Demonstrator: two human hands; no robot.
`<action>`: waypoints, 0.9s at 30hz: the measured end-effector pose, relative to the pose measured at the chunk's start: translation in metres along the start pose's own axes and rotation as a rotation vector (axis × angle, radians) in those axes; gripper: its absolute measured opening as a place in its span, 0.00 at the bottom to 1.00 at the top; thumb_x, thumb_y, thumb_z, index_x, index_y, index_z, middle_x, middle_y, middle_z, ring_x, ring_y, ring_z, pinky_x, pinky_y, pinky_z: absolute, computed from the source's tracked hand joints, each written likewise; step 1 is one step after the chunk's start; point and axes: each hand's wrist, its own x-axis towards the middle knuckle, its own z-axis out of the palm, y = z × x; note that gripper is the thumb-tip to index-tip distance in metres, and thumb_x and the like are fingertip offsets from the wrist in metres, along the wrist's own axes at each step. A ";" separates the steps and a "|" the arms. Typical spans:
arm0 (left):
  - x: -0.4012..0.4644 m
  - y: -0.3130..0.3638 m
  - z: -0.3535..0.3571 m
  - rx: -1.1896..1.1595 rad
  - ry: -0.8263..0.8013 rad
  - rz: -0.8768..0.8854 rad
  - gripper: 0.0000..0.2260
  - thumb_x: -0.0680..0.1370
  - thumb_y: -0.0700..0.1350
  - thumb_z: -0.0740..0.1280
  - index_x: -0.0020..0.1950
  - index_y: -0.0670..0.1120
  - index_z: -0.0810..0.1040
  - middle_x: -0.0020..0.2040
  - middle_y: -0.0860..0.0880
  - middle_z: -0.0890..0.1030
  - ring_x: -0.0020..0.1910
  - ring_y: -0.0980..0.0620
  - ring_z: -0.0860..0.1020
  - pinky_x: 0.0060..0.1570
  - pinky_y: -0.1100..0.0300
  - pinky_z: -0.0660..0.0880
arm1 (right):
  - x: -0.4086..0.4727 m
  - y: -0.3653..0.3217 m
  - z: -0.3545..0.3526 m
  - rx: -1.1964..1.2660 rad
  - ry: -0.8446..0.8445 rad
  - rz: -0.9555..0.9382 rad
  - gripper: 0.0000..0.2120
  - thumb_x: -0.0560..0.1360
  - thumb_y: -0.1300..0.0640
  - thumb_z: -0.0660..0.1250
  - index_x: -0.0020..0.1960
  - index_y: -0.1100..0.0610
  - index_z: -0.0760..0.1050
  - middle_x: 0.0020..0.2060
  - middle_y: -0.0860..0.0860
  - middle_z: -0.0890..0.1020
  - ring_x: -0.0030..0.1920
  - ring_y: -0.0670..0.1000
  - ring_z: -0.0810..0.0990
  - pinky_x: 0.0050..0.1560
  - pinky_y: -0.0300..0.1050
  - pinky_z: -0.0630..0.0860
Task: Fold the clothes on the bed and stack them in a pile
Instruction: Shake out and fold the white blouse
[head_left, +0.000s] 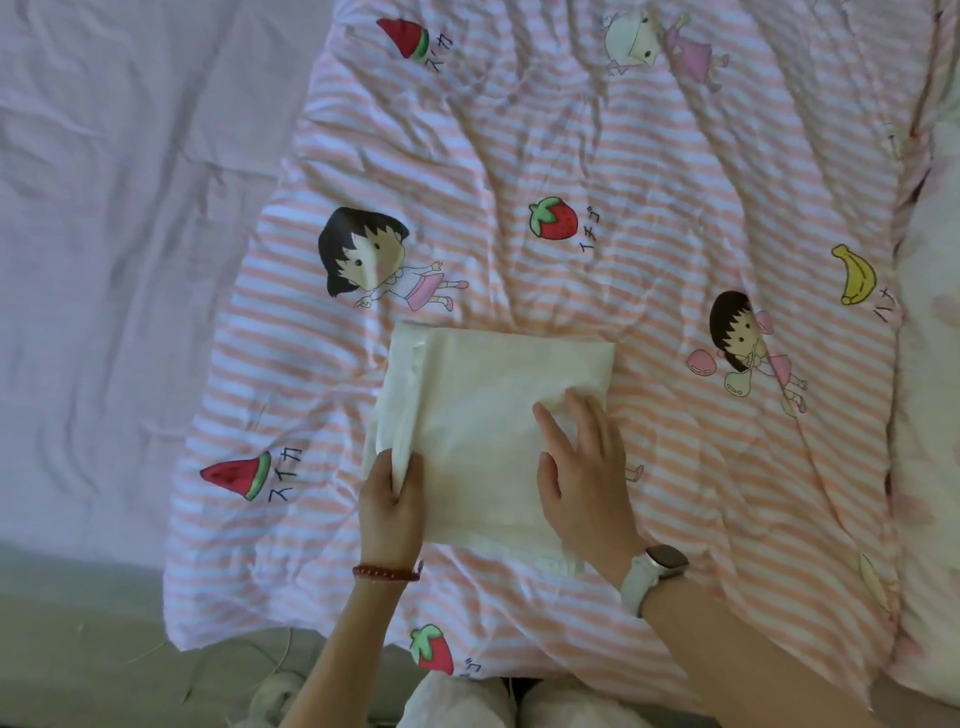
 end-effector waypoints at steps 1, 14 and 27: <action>-0.002 -0.005 -0.006 -0.030 -0.041 -0.046 0.11 0.74 0.44 0.63 0.34 0.44 0.65 0.30 0.50 0.65 0.27 0.61 0.64 0.27 0.70 0.62 | 0.001 0.000 0.003 -0.006 -0.030 -0.018 0.22 0.73 0.63 0.61 0.67 0.59 0.70 0.68 0.65 0.66 0.69 0.67 0.63 0.66 0.66 0.62; 0.081 0.042 0.013 0.054 -0.235 -0.302 0.15 0.77 0.54 0.62 0.37 0.45 0.70 0.38 0.49 0.73 0.44 0.47 0.71 0.39 0.59 0.69 | 0.009 0.001 0.018 -0.063 -0.040 0.013 0.23 0.72 0.63 0.65 0.67 0.59 0.71 0.70 0.65 0.63 0.71 0.67 0.60 0.66 0.67 0.57; 0.073 0.019 0.008 0.566 0.120 0.044 0.16 0.78 0.44 0.59 0.65 0.41 0.68 0.59 0.40 0.74 0.52 0.40 0.74 0.44 0.50 0.69 | 0.012 -0.009 0.028 -0.159 -0.032 -0.025 0.21 0.72 0.61 0.65 0.65 0.58 0.73 0.69 0.64 0.65 0.70 0.66 0.63 0.63 0.72 0.61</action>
